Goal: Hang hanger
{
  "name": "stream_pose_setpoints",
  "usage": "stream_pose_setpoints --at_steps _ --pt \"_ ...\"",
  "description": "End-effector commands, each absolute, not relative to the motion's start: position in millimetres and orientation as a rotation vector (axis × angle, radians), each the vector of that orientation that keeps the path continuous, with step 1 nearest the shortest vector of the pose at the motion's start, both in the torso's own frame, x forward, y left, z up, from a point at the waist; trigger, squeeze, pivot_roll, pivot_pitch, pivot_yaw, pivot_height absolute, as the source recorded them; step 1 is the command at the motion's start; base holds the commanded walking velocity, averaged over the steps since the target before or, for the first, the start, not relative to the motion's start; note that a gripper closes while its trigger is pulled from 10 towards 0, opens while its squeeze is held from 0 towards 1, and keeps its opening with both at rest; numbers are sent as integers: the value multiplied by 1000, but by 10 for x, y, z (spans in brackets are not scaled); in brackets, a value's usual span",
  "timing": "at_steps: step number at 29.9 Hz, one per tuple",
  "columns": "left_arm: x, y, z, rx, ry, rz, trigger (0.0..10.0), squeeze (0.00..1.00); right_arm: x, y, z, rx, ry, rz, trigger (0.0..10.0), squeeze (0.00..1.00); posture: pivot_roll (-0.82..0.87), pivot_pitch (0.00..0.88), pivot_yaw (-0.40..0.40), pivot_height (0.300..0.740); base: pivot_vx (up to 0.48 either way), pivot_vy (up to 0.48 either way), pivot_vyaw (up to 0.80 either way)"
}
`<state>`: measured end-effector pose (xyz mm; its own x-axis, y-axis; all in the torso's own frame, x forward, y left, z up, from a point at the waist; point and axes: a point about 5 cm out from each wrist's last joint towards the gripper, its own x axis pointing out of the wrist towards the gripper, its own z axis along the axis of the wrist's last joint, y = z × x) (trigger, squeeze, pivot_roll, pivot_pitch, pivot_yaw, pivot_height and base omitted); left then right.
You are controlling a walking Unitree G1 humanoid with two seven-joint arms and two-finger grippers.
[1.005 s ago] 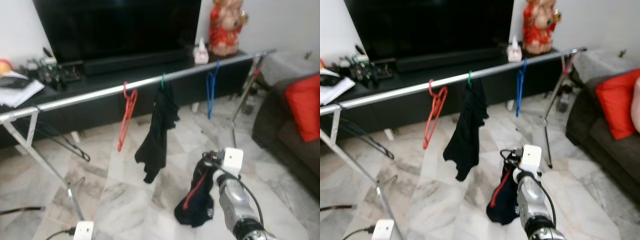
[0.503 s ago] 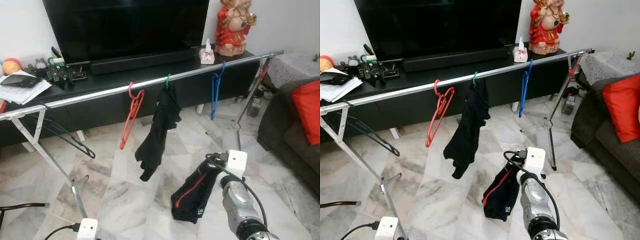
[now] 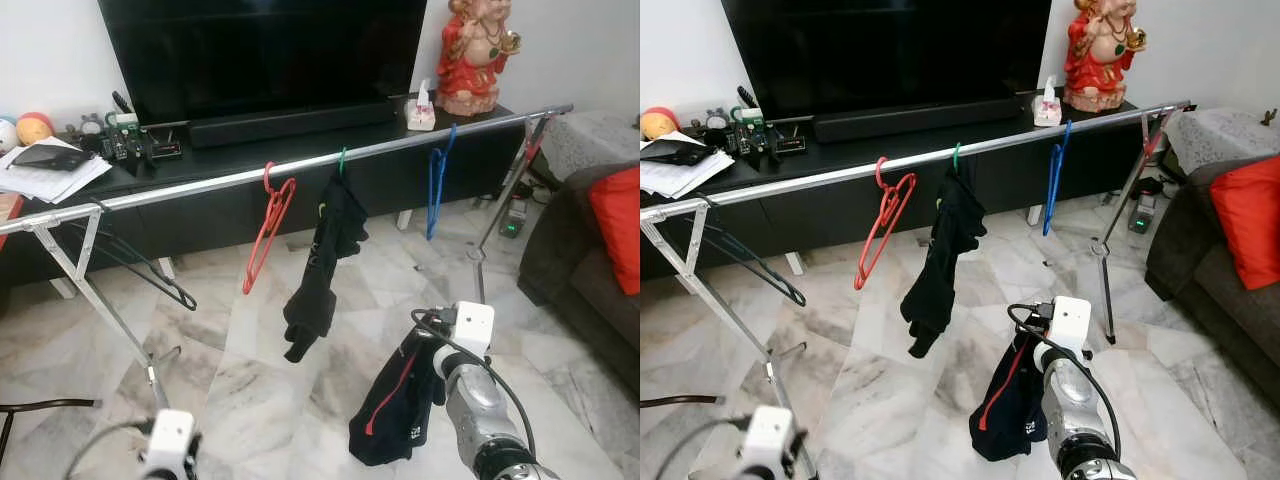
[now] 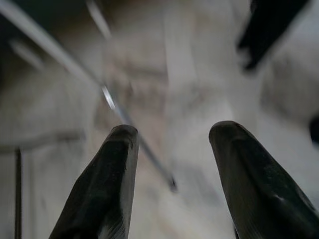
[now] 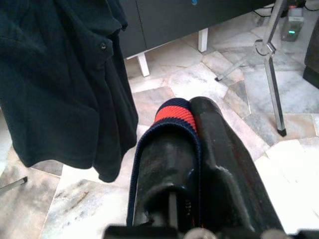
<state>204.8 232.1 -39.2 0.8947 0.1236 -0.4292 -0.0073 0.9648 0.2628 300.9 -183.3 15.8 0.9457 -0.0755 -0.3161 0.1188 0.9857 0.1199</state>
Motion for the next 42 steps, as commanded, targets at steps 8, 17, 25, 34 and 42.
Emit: stream_pose_setpoints --at_steps 8,17,25,34,42 --pt "1953 2218 -107 250 266 -16 10000 0 3046 -1818 196 126 300 -82 10000 0 5 0 -25 740 0 0 0" --pt "1818 2198 396 225 102 -31 10000 0 2985 -1842 113 108 345 -74 10000 0 18 0 -40 740 0 0 0" --pt "2064 2094 895 179 -53 -2 10000 0 2842 -1992 -42 116 430 -146 10000 0 24 0 -47 740 0 0 0" --pt "2267 1949 1029 136 -53 -51 10000 0 2810 -2022 -71 143 438 -167 10000 0 9 0 -31 740 0 0 0" --pt "2370 1903 1061 106 -39 -62 10000 0 2832 -1984 -54 152 423 -142 10000 0 14 0 -29 740 280 0 -291"
